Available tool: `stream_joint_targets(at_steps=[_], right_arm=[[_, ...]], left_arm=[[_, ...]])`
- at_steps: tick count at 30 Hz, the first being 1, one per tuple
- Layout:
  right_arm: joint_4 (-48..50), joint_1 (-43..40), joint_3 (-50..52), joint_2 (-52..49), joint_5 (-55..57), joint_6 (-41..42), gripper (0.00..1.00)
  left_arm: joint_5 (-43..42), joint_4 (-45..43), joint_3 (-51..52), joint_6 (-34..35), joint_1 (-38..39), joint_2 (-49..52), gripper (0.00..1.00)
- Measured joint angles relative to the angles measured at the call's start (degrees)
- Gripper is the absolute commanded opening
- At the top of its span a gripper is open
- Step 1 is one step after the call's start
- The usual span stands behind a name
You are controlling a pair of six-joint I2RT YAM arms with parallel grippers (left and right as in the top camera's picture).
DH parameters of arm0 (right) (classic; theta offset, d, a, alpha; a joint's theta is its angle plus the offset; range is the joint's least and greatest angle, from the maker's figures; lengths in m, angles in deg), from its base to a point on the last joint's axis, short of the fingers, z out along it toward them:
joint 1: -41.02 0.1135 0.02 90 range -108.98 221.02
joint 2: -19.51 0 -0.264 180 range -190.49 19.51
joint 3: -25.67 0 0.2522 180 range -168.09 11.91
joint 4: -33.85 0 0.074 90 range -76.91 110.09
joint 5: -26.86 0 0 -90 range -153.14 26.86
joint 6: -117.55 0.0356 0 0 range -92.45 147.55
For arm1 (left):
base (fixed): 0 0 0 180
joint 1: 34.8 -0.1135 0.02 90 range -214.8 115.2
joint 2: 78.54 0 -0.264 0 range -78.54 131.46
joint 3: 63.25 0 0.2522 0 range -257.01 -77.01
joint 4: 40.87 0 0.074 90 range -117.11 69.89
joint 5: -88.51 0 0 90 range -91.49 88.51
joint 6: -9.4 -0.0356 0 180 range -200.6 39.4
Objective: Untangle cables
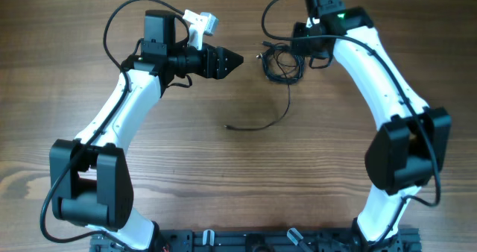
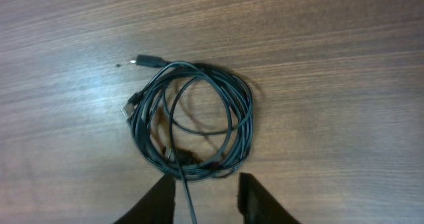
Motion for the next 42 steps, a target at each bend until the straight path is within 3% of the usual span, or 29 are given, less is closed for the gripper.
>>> stream_joint_targets(at_steps=[23, 42], right_arm=[[4.6, 0.0, 0.0, -9.2, 6.7, 8.5, 0.34], [6.3, 0.0, 0.0, -13.9, 7.6, 12.1, 0.26]], left_arm=[[-1.6, 0.7, 0.0, 0.0, 0.0, 0.0, 0.80], [-2.7, 0.9, 0.0, 0.0, 0.0, 0.0, 0.80]])
